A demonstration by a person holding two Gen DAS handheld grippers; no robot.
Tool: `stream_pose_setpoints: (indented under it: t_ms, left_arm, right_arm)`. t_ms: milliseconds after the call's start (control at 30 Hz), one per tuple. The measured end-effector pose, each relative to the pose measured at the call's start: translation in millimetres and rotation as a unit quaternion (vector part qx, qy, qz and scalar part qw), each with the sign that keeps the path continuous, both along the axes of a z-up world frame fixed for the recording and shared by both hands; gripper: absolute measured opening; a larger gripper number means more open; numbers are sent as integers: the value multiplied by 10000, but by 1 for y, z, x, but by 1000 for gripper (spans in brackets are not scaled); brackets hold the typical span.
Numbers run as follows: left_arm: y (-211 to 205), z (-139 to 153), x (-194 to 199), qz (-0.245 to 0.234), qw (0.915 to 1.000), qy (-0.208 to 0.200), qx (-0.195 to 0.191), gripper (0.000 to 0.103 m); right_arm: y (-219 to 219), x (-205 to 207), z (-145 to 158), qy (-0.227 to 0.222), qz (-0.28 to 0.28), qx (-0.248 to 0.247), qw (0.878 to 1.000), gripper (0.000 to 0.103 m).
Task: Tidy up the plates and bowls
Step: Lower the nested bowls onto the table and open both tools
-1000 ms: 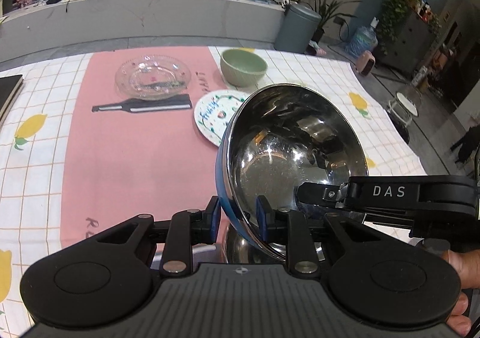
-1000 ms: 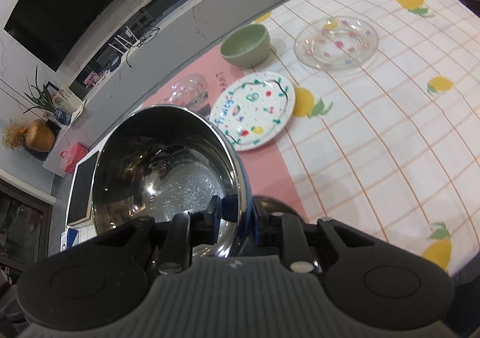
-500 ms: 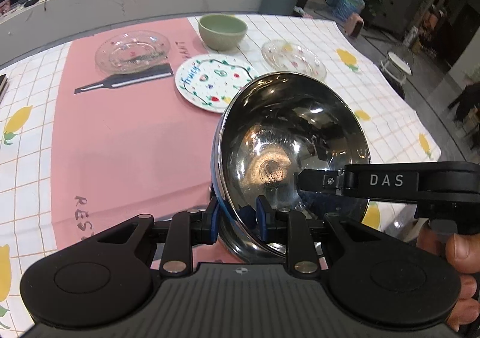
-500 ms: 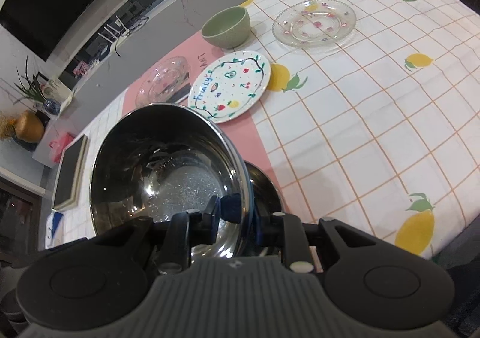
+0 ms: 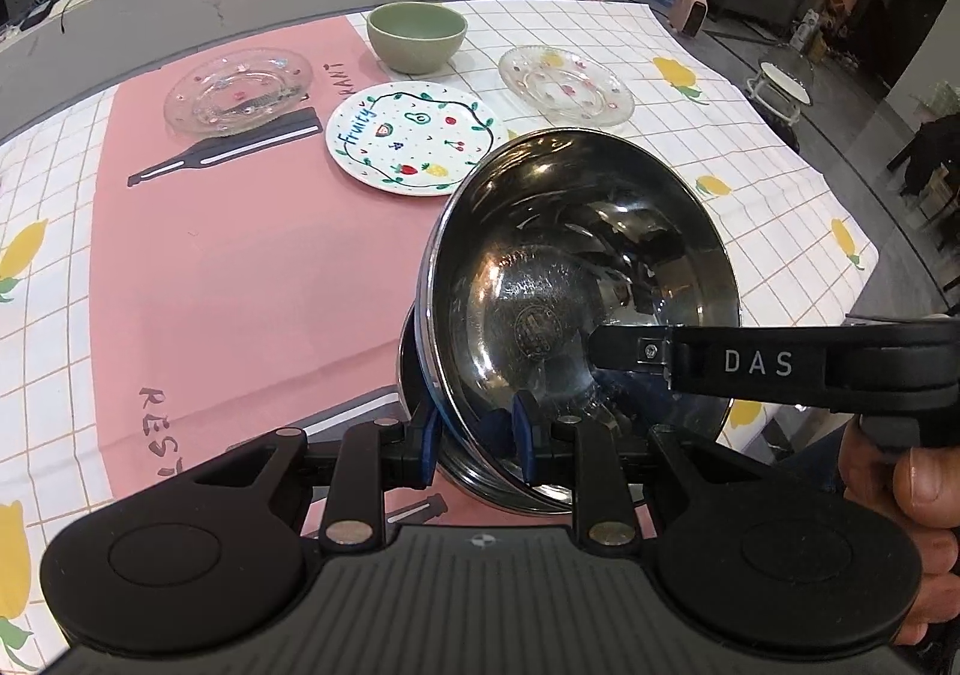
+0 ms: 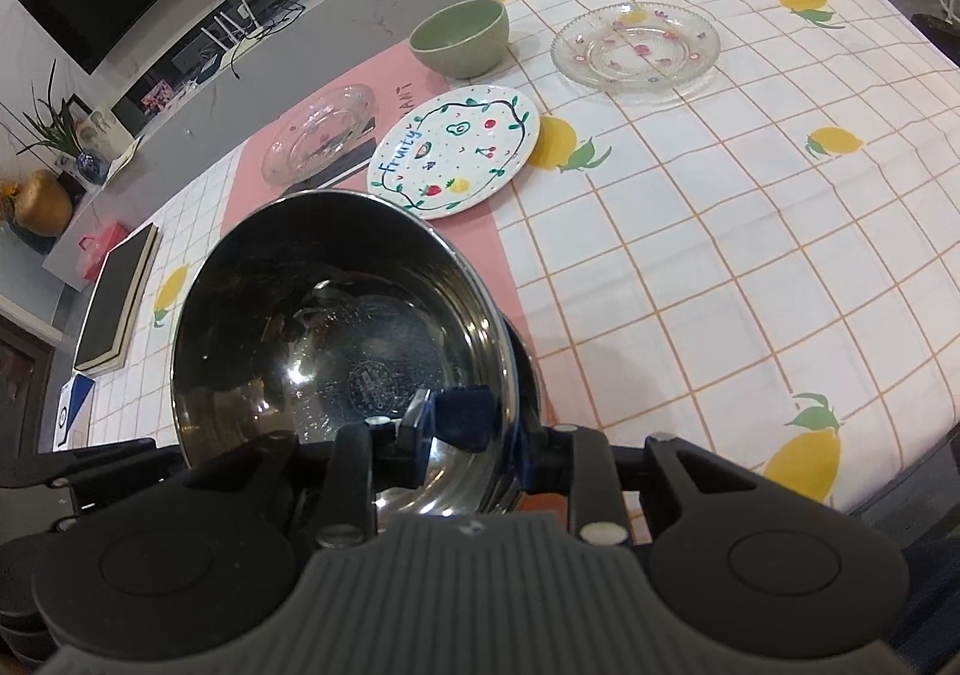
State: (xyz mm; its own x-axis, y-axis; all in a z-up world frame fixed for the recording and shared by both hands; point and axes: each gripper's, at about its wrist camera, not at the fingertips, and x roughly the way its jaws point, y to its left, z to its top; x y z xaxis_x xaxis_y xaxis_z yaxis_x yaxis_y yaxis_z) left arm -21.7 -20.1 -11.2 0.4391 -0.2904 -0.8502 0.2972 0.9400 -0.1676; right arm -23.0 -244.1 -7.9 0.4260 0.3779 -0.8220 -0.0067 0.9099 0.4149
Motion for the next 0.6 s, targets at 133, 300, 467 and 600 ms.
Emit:
stream_pose_setpoints:
  t_ms: [133,300,467,600]
  left_arm:
    - [3,1,2,31,10000,6,-54,28]
    - [8,4,4,156,9999,-69,-1,28]
    - [10,3,5,190,9998,-71,46,28]
    - [7,2,5,128,9998,-64,128,28]
  right_arm:
    - [0,1,-2,27,16,21,10000,25]
    - [-1,1,-6,99,9,25,9999,17]
    - [-4,2,-9,104,-7,39,9999,10]
    - [-7,2,-7,61,-19,18,10000,6]
